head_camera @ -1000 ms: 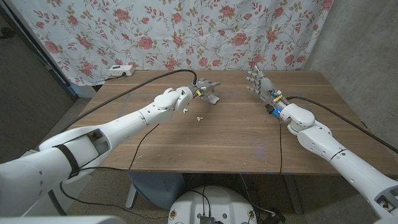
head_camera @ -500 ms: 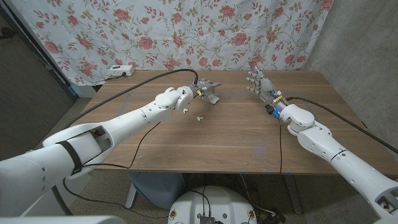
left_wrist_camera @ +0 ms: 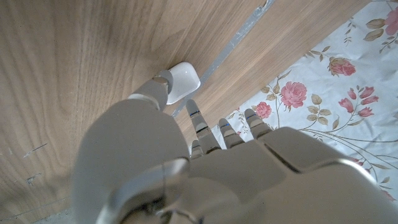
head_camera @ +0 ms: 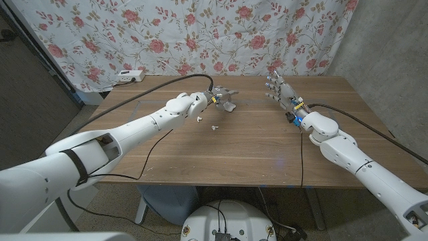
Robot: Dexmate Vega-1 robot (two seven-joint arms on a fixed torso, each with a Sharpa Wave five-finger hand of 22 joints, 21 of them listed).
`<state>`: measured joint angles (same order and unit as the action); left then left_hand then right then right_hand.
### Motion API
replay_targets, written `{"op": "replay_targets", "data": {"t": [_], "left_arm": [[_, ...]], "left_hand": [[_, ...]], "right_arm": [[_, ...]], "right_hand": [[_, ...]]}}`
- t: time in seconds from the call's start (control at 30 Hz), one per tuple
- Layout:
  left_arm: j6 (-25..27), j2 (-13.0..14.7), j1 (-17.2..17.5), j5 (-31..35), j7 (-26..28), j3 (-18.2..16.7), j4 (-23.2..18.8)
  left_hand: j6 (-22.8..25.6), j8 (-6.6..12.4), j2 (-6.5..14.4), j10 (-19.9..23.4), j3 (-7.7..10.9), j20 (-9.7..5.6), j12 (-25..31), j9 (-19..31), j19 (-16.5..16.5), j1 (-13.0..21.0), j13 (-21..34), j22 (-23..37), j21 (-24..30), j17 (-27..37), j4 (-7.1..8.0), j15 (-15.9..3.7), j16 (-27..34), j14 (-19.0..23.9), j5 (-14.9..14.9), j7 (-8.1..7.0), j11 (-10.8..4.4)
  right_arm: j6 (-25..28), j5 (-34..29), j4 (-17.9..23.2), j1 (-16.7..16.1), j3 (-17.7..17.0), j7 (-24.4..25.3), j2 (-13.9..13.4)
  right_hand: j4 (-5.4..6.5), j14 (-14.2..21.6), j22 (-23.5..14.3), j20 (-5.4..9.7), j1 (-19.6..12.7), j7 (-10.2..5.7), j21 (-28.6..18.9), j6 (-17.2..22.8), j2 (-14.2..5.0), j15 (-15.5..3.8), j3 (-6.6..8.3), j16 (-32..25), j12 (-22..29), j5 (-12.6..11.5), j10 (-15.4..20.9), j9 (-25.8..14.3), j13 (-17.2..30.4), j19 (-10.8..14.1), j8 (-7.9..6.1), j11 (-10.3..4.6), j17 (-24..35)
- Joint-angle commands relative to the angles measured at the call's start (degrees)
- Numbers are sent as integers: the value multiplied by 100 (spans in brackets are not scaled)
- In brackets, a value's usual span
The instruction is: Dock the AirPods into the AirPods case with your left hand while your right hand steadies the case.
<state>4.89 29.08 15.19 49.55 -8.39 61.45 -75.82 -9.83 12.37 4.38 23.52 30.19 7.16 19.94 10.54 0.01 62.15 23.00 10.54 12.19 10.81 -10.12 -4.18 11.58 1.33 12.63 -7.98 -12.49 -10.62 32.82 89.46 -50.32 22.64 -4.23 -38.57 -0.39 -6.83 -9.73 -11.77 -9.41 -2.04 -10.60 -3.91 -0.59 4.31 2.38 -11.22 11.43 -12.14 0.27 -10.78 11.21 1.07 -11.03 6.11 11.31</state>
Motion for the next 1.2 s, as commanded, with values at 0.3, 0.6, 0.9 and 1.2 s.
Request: {"op": "replay_targets", "data": {"t": [0.3,0.6,0.9,1.2], "left_arm": [[-37,-91,-46,51,123,80,251],[1,-186,-78,19,159,145,381],[-79,-207,-147,-21,153,194,468],[-133,-245,-181,-70,116,244,560]], "left_hand": [[-564,-21,18,-46,-22,32,40,19,-32,139,61,16,8,12,-20,30,3,-27,54,25,4],[-518,-8,39,-64,-30,30,52,20,-34,209,92,17,6,15,-15,30,1,-31,62,31,3],[-488,-1,46,-48,-41,24,73,21,-27,258,115,18,8,15,-13,22,5,-17,68,29,2],[-462,-1,45,-55,-78,16,88,21,9,301,146,18,20,16,3,28,11,5,66,27,3]], "right_arm": [[60,-36,9,27,47,45,35],[54,-29,-11,39,40,40,39],[49,-12,-41,35,40,47,61],[50,2,-28,8,26,67,57]], "right_hand": [[-19,-68,-21,-27,-4,-16,-17,9,-58,23,-7,-33,19,18,-16,-21,9,-40,-31,-1,14],[-21,-64,-21,-26,-3,-21,-18,12,-57,27,-10,-36,20,19,-16,-21,9,-41,-32,0,15],[-22,-68,-21,-26,2,-16,-20,23,-56,24,-14,-35,20,21,-15,-21,9,-42,-36,-1,15],[-23,-64,-21,-26,6,-16,-22,33,-57,24,-17,-38,20,22,-16,-21,9,-42,-39,-1,16]]}}
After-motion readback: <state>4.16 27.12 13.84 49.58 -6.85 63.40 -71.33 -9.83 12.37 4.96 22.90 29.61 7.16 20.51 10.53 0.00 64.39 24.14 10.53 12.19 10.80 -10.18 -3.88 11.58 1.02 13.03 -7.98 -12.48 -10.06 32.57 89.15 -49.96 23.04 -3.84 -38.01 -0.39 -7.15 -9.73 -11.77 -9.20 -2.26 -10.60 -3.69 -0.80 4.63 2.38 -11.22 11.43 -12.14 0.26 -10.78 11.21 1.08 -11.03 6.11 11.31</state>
